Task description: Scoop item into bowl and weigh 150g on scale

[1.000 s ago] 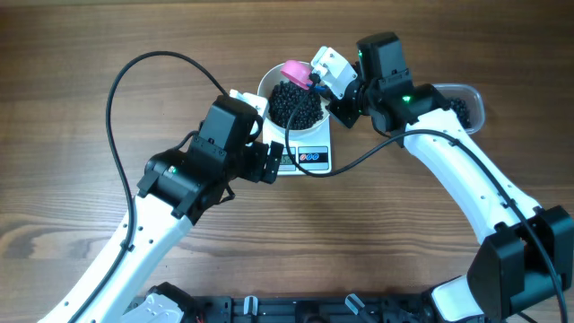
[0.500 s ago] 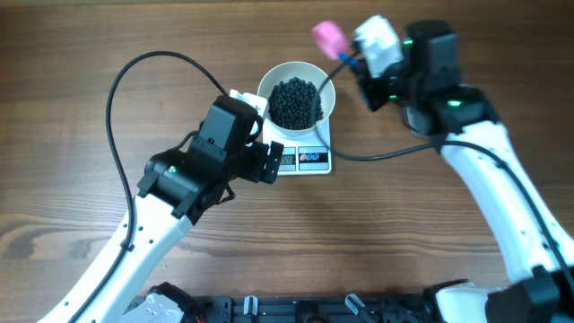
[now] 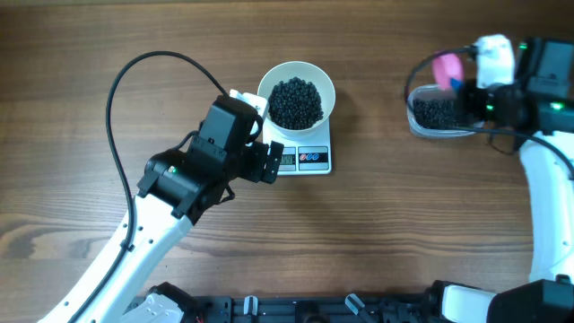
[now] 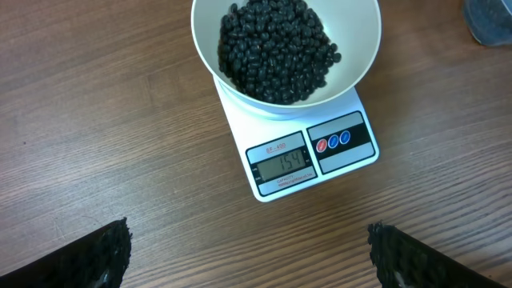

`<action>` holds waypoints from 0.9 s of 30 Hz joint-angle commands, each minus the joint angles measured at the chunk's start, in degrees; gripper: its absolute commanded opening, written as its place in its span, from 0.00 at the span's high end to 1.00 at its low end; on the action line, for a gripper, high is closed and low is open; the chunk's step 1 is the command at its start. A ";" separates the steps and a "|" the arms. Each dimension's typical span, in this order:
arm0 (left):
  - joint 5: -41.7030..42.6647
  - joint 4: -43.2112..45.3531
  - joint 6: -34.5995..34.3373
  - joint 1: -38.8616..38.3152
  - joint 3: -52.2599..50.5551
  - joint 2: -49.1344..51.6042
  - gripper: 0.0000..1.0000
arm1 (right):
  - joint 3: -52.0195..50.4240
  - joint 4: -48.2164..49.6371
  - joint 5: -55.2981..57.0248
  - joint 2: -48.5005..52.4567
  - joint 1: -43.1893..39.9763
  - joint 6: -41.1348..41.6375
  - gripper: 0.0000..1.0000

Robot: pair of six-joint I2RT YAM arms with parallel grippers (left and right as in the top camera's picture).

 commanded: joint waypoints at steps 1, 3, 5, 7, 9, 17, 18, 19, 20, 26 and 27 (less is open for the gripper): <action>0.48 0.15 0.83 0.22 -0.28 0.13 0.00 | 0.22 -0.50 -0.92 -1.09 -3.19 0.68 0.96; 0.48 0.13 0.83 0.20 -0.28 0.13 0.00 | 0.22 -0.46 -2.16 -1.07 -3.80 0.68 0.96; 0.48 0.13 0.83 0.22 -0.28 0.13 0.00 | 0.22 -0.39 -3.21 -1.05 -3.82 0.66 0.96; 0.48 0.15 0.83 0.22 -0.28 0.13 0.00 | 0.22 0.00 -5.51 -1.05 -3.82 0.76 0.96; 0.48 0.15 0.83 0.20 -0.28 0.13 0.00 | 0.22 1.81 -15.76 -1.05 -3.82 0.85 0.96; 0.48 0.13 0.83 0.20 -0.28 0.13 0.00 | 0.22 12.76 -36.57 -1.01 -0.61 0.87 0.96; 0.48 0.15 0.83 0.22 -0.28 0.13 0.00 | 0.22 13.77 -36.41 -0.98 0.24 0.90 0.96; 0.48 0.13 0.83 0.22 -0.28 0.13 0.00 | 0.22 14.56 -36.41 -0.87 0.94 0.85 0.96; 0.48 0.15 0.83 0.20 -0.28 0.13 0.00 | 0.22 16.06 -36.41 -0.74 2.14 0.87 0.96; 0.48 0.13 0.83 0.22 -0.28 0.13 0.00 | 0.22 21.49 -36.17 1.90 8.70 4.59 0.96; 0.48 0.15 0.83 0.22 -0.28 0.13 0.00 | 0.22 21.99 -35.80 2.62 9.79 5.77 0.96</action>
